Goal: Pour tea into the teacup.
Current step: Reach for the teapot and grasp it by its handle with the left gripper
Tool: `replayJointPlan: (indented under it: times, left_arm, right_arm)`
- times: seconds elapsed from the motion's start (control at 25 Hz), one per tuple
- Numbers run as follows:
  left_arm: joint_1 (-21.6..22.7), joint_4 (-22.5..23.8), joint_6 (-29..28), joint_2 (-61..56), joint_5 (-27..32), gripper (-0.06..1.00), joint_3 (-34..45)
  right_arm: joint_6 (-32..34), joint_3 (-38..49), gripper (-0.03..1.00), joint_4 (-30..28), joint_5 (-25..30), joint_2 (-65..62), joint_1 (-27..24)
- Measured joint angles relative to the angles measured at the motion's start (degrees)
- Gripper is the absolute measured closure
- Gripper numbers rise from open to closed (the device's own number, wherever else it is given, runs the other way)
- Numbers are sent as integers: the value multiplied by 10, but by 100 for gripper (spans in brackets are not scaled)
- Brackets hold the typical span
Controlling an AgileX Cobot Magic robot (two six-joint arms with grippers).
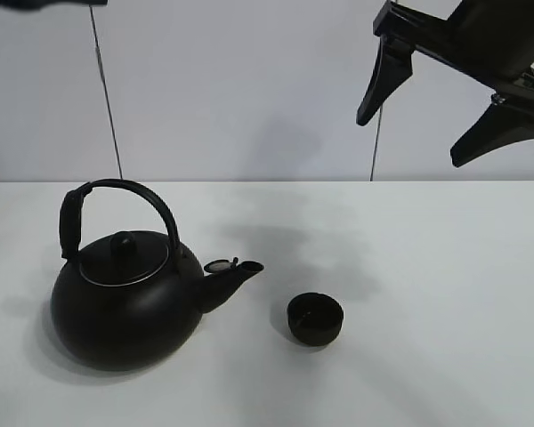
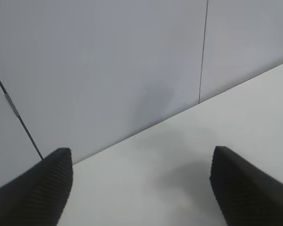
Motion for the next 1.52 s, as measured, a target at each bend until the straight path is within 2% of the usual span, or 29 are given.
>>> replayJointPlan:
  times: [0.12, 0.2, 0.24, 0.32, 0.52, 0.72, 1.08, 1.52]
  left_arm:
    - [1, 4, 33, -20, -187, 37, 151]
    - [1, 0, 43, -16, -311, 37, 222]
    - [1, -6, 45, -9, -362, 37, 251]
    - [1, -15, 42, 11, -417, 37, 286]
    - [1, -23, 14, 75, -466, 37, 306]
    - [1, -23, -1, 151, -485, 37, 306]
    - [1, -27, -19, 264, -578, 37, 306]
    - [4, -54, -31, 333, -601, 37, 269]
  right_arm:
    - [0, 0, 31, 0, -16, 0, 0]
    - [0, 0, 31, 0, -28, 0, 0]
    - [0, 0, 31, 0, -35, 0, 0]
    - [0, 0, 31, 0, -49, 0, 0]
    - [0, 0, 31, 0, -76, 0, 0]
    - [0, 0, 31, 0, -96, 0, 0]
    - [0, 0, 31, 0, -133, 0, 0]
    - [0, 0, 31, 0, -136, 0, 0]
